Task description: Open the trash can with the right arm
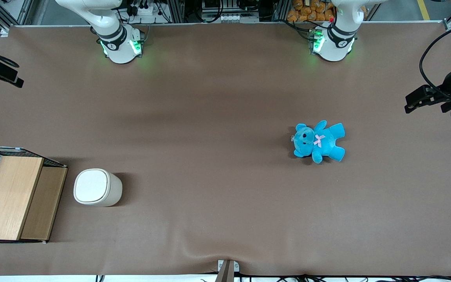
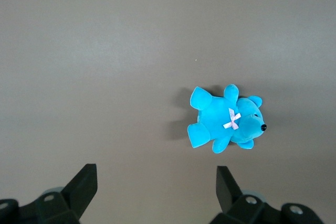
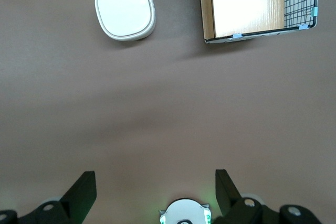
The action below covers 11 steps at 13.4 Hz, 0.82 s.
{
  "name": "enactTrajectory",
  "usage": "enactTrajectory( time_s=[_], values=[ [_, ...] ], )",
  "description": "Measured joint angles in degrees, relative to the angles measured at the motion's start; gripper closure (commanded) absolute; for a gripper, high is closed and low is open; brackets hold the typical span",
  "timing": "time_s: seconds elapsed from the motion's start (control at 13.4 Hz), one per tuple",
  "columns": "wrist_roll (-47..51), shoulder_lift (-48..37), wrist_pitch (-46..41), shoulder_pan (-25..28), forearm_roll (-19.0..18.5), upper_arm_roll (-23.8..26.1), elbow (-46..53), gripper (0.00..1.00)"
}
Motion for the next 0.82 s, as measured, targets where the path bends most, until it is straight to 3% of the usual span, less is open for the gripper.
enactTrajectory(
  time_s=[0.82],
  values=[
    [-0.4,2.0,0.8,1.0,0.0,0.2,-0.2,0.0]
  ],
)
